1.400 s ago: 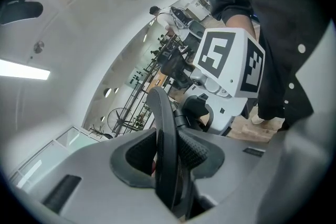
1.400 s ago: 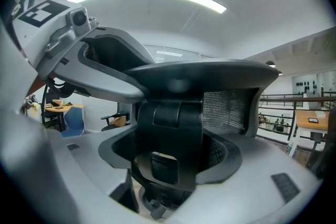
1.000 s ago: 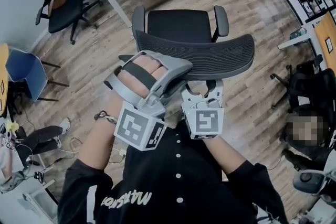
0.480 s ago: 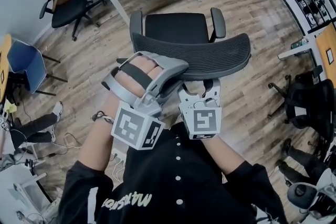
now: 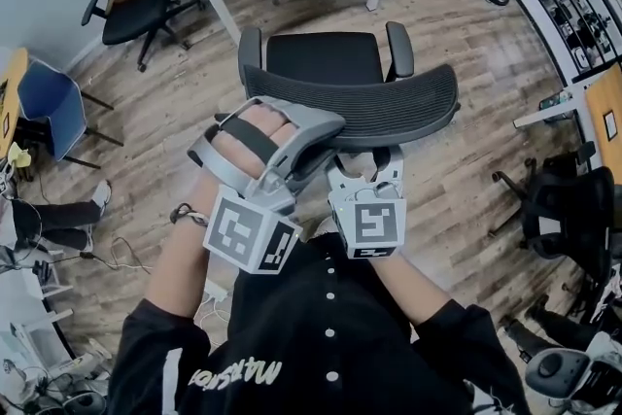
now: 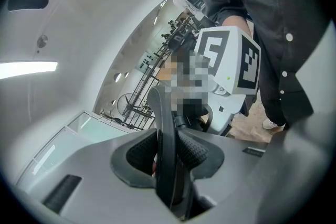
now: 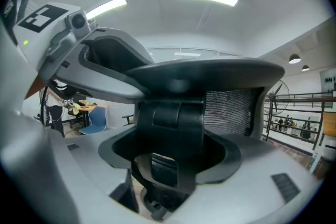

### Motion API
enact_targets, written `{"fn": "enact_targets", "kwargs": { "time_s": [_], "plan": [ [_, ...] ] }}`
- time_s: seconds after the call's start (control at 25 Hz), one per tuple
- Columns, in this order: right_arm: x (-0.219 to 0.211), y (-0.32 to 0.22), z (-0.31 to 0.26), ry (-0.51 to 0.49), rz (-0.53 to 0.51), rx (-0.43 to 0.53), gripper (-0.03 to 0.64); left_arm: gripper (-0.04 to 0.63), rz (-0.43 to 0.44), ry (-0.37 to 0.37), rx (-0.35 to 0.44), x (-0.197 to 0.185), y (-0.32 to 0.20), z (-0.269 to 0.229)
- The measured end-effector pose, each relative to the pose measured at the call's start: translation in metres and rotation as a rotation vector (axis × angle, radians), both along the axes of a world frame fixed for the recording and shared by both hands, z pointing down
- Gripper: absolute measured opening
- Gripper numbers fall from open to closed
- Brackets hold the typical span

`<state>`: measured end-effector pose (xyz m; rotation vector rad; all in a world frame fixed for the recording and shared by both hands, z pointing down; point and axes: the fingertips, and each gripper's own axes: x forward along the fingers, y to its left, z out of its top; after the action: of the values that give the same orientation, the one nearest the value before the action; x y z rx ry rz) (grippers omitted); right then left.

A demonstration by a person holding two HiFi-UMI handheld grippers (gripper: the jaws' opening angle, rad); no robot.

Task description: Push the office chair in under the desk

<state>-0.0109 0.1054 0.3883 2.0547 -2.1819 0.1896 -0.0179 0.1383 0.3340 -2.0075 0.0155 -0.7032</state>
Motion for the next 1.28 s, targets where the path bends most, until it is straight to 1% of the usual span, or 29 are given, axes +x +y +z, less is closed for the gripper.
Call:
{"fn": "enact_targets", "kwargs": {
  "time_s": [0.24, 0.68, 0.88, 1.28],
  "plan": [
    [0.006, 0.0, 0.0, -0.005, -0.023, -0.006, 0.325, 0.121, -0.017, 0.01, 0.004, 0.007, 0.0, 0.0],
    [0.012, -0.005, 0.001, -0.001, -0.046, -0.02, 0.325, 0.121, -0.017, 0.027, -0.022, 0.012, -0.005, -0.003],
    [0.017, -0.011, 0.002, 0.006, -0.049, -0.012, 0.325, 0.121, -0.018, 0.026, -0.028, 0.015, -0.01, -0.001],
    [0.036, -0.033, 0.003, -0.002, -0.064, -0.008, 0.325, 0.12, -0.035, 0.022, -0.009, 0.037, -0.03, 0.002]
  ]
}}
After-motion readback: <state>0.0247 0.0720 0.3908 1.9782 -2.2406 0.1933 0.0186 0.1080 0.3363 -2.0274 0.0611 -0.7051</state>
